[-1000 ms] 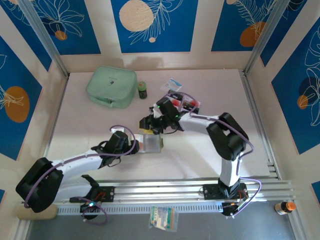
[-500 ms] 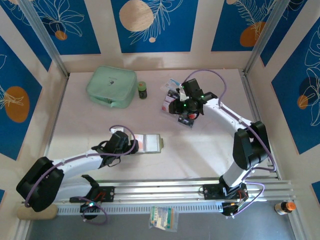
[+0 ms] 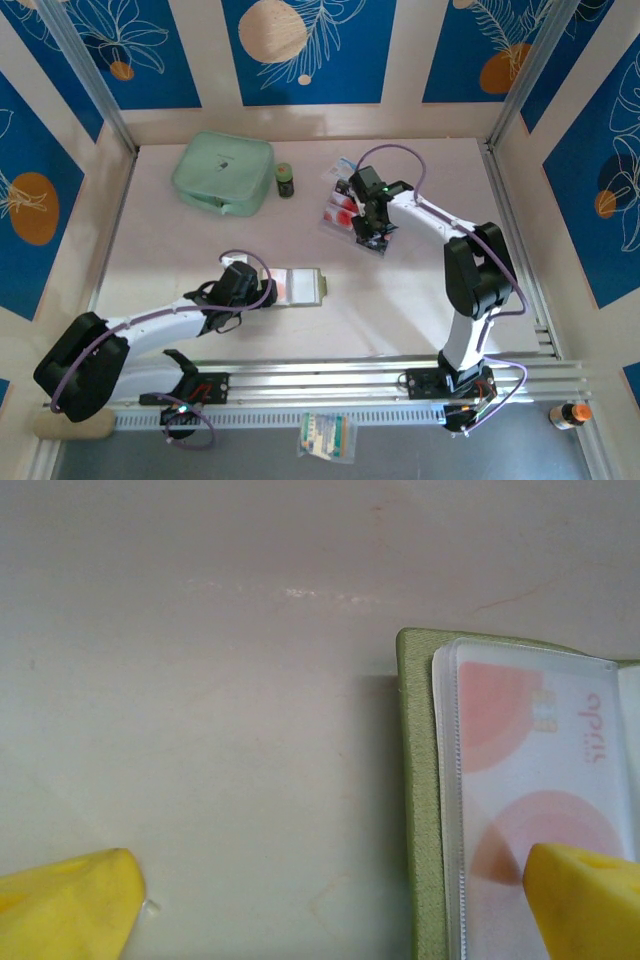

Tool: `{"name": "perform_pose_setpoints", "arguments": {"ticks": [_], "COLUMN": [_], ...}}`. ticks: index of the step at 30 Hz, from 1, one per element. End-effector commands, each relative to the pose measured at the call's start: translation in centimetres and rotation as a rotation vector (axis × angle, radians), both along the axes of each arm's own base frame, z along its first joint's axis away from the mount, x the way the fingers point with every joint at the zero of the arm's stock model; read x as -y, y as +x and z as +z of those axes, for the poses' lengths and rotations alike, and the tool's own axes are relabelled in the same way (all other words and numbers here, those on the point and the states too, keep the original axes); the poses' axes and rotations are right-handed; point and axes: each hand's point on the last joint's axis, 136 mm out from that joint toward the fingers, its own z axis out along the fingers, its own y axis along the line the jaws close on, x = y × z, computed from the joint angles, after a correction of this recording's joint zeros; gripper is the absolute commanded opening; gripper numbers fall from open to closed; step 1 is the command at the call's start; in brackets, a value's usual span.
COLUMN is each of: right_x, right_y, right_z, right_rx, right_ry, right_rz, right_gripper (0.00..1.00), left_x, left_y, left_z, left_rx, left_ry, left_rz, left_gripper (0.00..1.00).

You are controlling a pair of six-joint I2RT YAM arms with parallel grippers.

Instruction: Put the credit cards into the card holder

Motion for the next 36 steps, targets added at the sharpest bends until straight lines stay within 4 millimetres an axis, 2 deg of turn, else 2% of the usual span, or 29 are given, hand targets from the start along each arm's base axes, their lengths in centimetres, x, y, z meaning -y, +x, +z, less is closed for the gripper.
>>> {"name": "perform_pose_setpoints", "arguments": {"ticks": [1, 8, 19, 28, 36], "right_x": [1.1, 1.1, 0.2, -0.1, 0.2], "right_y": [0.6, 1.0, 0.1, -0.5, 0.1], "right_z": [0.5, 0.2, -1.7, -1.9, -1.1], "right_rx": [0.029, 0.050, 0.003, -0.015, 0.018], "right_ry": [-0.097, -0.123, -0.128, -0.109, -0.138], "right_rz": [0.022, 0.029, 0.056, 0.067, 0.069], "right_gripper": [0.32, 0.31, 0.30, 0.19, 0.30], "left_x": [-1.1, -1.0, -0.9, -0.9, -0.7], "left_y": [-0.5, -0.4, -0.3, -0.3, -0.2], "left_z": [-0.8, -0.7, -0.5, -0.4, -0.3], "left_rx": [-0.039, -0.039, -0.033, -0.028, -0.025], "left_ry": [0.042, 0.042, 0.036, 0.034, 0.030], "left_rz": [0.025, 0.021, 0.020, 0.020, 0.017], "left_gripper": [1.00, 1.00, 1.00, 1.00, 1.00]}}
